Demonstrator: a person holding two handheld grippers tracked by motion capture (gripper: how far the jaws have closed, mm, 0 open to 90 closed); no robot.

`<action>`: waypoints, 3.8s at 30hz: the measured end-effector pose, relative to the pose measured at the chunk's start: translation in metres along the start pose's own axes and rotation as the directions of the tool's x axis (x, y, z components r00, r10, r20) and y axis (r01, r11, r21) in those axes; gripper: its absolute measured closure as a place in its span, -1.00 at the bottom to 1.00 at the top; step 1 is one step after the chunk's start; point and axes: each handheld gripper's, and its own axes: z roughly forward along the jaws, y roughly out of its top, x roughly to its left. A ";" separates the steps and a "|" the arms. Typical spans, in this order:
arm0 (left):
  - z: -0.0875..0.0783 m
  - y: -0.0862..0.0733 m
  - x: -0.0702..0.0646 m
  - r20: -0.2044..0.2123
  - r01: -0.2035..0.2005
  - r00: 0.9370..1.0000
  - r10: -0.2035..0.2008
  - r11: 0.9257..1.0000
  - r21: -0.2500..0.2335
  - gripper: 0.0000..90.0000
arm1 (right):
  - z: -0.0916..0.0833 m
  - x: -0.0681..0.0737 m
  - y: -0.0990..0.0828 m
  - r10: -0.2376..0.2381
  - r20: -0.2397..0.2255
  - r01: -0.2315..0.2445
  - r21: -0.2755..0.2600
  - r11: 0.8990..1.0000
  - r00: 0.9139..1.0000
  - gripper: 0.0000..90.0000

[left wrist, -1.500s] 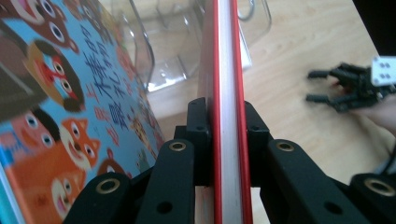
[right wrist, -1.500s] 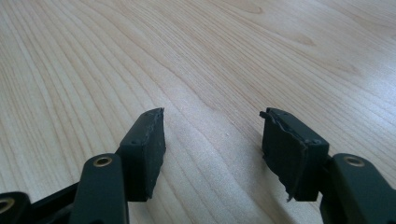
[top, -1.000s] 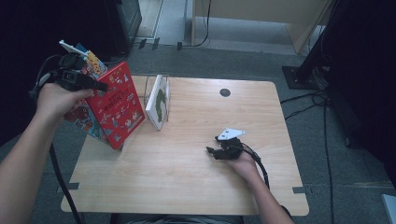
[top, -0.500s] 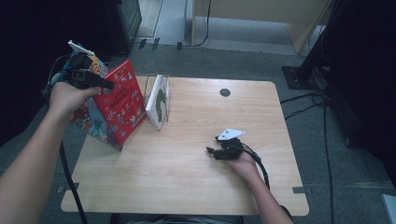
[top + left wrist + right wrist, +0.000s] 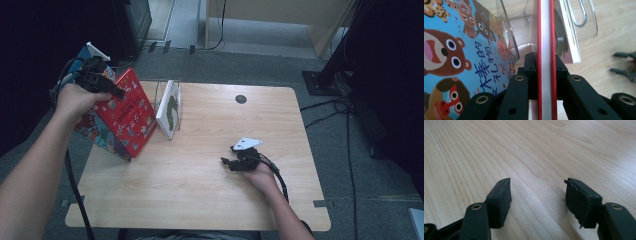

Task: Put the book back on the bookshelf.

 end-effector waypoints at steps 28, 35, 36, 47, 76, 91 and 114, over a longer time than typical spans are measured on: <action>0.024 0.036 0.015 0.014 0.166 0.986 -0.166 0.979 -0.118 0.74 | -0.012 0.002 -0.011 0.018 0.019 -0.018 0.002 1.000 1.000 -0.17; 0.024 0.036 0.012 0.023 0.119 0.993 -0.117 0.988 -0.096 0.53 | -0.014 0.002 -0.013 0.020 0.021 -0.020 0.001 1.000 1.000 -0.18; 0.023 0.036 0.012 0.020 0.115 0.993 -0.114 0.989 -0.092 0.47 | -0.015 0.002 -0.013 0.019 0.021 -0.019 0.001 1.000 1.000 -0.18; 0.009 0.035 0.023 0.021 0.143 0.990 -0.142 0.987 -0.078 0.06 | -0.016 0.002 -0.014 0.022 0.024 -0.022 0.002 1.000 0.999 -0.23; -0.029 -0.014 -0.016 0.094 0.057 0.995 -0.039 0.979 -0.194 -0.08 | -0.019 0.002 -0.017 0.032 0.033 -0.032 0.007 0.999 0.999 -0.32; 0.023 -0.065 -0.050 0.113 -0.035 0.992 0.052 0.988 -0.153 -0.09 | -0.013 -0.003 -0.012 0.028 0.028 -0.029 0.007 1.000 0.999 -0.36; 0.132 -0.155 -0.068 0.200 -0.097 0.973 0.115 0.990 -0.100 -0.11 | -0.006 -0.003 -0.006 0.014 0.012 -0.014 0.014 1.000 1.000 -0.39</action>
